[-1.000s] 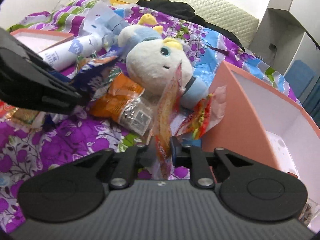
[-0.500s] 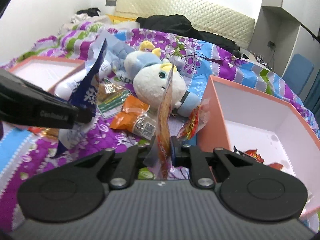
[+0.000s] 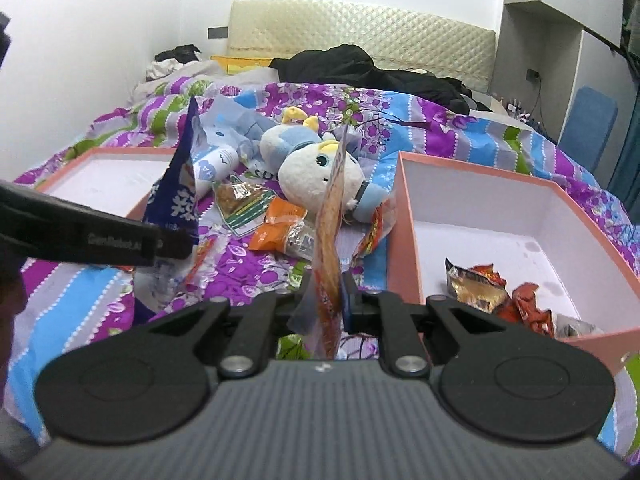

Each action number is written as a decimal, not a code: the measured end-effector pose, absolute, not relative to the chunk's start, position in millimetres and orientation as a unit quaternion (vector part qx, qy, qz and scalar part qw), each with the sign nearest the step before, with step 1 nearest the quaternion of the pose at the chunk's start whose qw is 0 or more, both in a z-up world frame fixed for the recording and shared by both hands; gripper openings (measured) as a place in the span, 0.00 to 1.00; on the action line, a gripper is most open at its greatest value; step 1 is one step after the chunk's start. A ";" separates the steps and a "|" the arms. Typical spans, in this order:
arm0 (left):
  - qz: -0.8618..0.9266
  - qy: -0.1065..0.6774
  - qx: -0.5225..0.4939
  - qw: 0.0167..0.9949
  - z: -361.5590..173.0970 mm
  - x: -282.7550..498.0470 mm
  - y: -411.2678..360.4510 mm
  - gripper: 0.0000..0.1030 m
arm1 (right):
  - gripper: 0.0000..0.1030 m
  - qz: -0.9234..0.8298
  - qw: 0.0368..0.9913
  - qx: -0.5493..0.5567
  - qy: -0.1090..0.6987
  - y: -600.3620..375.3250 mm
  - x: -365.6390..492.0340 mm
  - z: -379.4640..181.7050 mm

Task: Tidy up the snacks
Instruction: 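Carry both bags over the deep pink box and open both tools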

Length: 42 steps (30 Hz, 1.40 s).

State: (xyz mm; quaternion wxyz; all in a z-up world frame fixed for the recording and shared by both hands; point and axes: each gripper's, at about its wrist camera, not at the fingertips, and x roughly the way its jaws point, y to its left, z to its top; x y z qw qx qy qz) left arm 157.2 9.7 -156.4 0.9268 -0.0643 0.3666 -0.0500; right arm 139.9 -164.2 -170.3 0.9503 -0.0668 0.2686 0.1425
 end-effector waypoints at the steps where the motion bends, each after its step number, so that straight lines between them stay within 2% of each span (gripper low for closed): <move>1: -0.051 0.365 -0.065 0.927 -154.3 152.7 7.8 0.17 | 0.16 0.144 0.950 -0.062 0.270 -166.5 136.7 -170.2; 11: -0.059 0.379 -0.089 0.919 -154.8 119.2 -8.7 0.17 | 0.16 0.157 0.945 -0.030 0.286 -185.6 109.9 -174.3; 21: -0.069 0.387 -0.100 0.914 -152.0 124.1 -21.4 0.17 | 0.16 0.153 0.949 -0.016 0.275 -201.2 105.0 -165.8; 42: -0.153 0.285 -0.105 0.940 -20.4 208.0 -84.4 0.17 | 0.15 0.075 0.985 -0.017 0.156 -277.0 155.9 -59.8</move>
